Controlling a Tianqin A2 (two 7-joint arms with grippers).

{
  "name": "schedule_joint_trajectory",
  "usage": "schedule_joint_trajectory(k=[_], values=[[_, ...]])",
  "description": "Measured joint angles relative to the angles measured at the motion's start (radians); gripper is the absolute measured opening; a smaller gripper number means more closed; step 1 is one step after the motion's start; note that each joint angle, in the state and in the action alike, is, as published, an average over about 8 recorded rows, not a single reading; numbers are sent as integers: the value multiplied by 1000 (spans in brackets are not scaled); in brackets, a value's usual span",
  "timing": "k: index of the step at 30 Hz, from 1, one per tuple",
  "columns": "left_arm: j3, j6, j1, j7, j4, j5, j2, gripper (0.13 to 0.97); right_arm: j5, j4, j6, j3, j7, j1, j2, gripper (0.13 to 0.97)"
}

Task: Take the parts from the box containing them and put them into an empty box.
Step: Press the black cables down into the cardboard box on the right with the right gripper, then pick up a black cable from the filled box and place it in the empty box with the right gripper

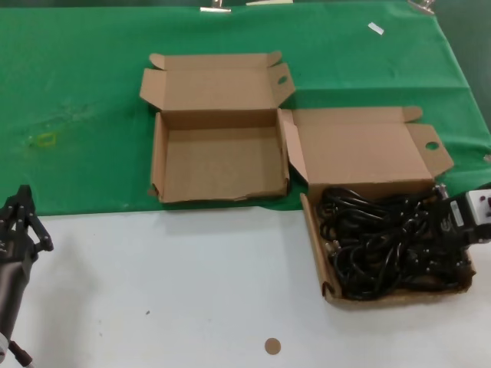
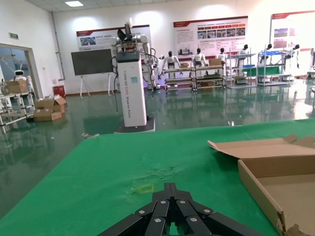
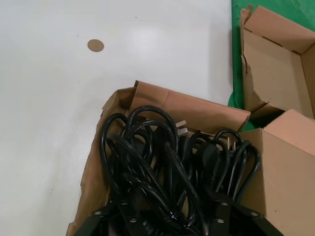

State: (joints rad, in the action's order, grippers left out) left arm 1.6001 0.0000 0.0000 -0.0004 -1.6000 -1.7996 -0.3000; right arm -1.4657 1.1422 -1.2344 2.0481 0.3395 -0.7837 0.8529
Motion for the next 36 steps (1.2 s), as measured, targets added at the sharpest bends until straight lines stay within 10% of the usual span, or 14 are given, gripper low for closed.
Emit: schedule_joint_trajectory(k=[12, 36], values=[[0, 0, 0, 0, 0, 0, 0, 144, 15, 15, -3, 6, -22, 6, -3, 319], [0, 0, 0, 0, 0, 0, 0, 144, 17, 223, -25, -34, -112, 37, 88, 159]])
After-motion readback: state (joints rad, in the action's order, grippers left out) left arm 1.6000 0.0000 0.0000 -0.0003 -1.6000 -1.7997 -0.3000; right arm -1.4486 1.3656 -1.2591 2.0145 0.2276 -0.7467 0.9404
